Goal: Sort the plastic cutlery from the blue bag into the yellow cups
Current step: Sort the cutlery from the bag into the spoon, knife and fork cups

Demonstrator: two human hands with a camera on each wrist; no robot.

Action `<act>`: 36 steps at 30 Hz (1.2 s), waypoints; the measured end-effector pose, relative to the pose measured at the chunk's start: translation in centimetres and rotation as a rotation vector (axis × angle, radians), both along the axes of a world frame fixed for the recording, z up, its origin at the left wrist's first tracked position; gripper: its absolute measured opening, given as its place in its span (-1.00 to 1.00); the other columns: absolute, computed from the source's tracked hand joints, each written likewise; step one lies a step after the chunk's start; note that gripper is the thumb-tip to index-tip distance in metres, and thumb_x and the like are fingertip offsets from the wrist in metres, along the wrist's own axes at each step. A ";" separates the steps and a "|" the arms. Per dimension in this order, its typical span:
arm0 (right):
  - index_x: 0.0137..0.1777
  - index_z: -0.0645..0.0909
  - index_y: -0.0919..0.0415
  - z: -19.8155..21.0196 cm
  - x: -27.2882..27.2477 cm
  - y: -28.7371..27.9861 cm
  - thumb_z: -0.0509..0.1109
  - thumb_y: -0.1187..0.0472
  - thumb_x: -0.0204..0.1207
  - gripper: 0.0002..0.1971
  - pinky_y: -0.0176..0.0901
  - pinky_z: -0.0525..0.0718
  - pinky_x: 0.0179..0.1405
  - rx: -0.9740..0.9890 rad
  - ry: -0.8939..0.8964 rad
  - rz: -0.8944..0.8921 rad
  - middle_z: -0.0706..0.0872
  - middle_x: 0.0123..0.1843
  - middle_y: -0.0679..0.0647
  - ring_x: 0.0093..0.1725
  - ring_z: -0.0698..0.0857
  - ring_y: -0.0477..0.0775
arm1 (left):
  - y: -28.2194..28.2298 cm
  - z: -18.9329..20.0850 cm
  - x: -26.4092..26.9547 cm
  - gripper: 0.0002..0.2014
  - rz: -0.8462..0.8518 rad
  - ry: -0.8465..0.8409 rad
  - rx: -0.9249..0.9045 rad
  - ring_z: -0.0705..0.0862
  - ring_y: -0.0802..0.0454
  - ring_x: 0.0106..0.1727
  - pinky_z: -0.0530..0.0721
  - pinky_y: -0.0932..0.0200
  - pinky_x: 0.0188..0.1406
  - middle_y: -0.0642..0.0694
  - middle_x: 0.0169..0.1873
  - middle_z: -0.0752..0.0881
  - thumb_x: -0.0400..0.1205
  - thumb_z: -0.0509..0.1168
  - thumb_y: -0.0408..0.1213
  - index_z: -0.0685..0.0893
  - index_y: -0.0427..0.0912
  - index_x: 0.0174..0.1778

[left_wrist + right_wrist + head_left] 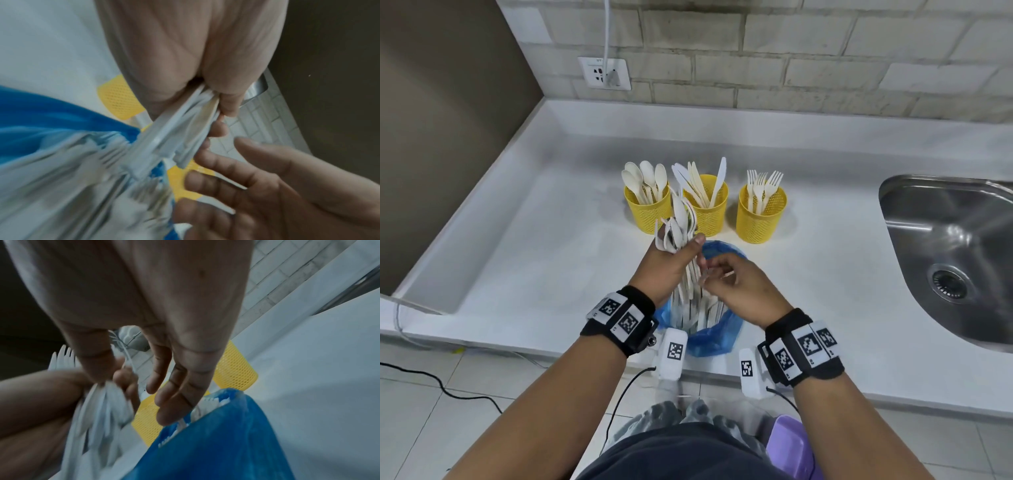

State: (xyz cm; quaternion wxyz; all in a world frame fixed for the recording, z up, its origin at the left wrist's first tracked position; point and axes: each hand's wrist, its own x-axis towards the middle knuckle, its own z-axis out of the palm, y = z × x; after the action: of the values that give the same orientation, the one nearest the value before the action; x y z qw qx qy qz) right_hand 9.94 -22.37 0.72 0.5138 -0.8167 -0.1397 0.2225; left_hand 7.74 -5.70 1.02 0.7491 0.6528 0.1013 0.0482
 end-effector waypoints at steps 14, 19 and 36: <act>0.07 0.78 0.09 1.4 -0.8 2.8 0.45 0.30 0.32 -0.69 -0.31 0.68 -0.31 0.295 0.012 -0.067 0.87 -0.16 -0.13 -0.23 0.79 -0.20 | -2.2 4.2 -1.2 -0.74 -0.129 -0.060 0.223 0.80 0.04 0.24 0.68 -0.11 0.44 -0.03 0.13 0.87 0.58 0.53 -0.31 0.82 -0.11 0.20; -0.21 0.69 0.11 2.7 -1.1 2.9 0.28 0.53 0.45 -0.70 -0.32 0.58 -0.52 0.200 -0.007 -0.093 0.70 -0.51 -0.18 -0.46 0.66 -0.28 | -2.4 4.6 -1.2 -0.66 -0.079 -0.078 0.362 0.83 0.00 0.15 0.73 -0.25 0.31 -0.03 0.05 0.87 0.47 0.55 -0.15 0.79 -0.13 0.15; -0.35 0.60 0.14 4.3 -1.8 1.1 0.54 0.27 0.53 -0.74 -0.18 0.57 -0.44 0.225 -0.007 -0.081 0.60 -0.63 -0.10 -0.58 0.57 -0.06 | -2.1 10.2 -1.2 -0.59 -0.017 -0.580 0.961 0.71 0.16 0.37 0.65 0.13 0.39 0.01 0.33 0.78 0.70 0.43 -0.15 0.69 -0.15 0.47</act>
State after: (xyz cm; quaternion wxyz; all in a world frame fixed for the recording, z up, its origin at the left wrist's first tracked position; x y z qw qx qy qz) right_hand 8.10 -21.29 5.03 0.6104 -0.7596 -0.1322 0.1817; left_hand 6.57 -7.76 11.21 0.3649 0.8816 -0.1477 0.2604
